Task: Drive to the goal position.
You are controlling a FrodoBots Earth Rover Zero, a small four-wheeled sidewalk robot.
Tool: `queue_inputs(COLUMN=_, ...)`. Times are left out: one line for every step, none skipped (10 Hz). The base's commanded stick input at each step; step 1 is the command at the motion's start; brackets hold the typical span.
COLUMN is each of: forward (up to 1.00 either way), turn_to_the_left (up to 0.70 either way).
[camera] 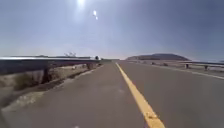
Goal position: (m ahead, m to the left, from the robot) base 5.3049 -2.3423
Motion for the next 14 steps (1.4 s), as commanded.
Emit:
queue_inputs(forward=0.85, turn_to_the_left=0.00)
queue_inputs(forward=0.85, turn_to_the_left=0.00)
queue_inputs(forward=0.85, turn_to_the_left=0.00)
queue_inputs(forward=0.85, turn_to_the_left=0.00)
queue_inputs(forward=0.85, turn_to_the_left=0.00)
queue_inputs(forward=0.85, turn_to_the_left=0.00)
queue_inputs(forward=0.85, turn_to_the_left=0.00)
queue_inputs(forward=0.85, turn_to_the_left=0.00)
queue_inputs(forward=0.85, turn_to_the_left=0.00)
queue_inputs(forward=0.85, turn_to_the_left=0.00)
queue_inputs(forward=0.85, turn_to_the_left=0.00)
queue_inputs(forward=0.85, turn_to_the_left=0.00)
queue_inputs(forward=0.85, turn_to_the_left=0.00)
queue_inputs(forward=0.85, turn_to_the_left=0.00)
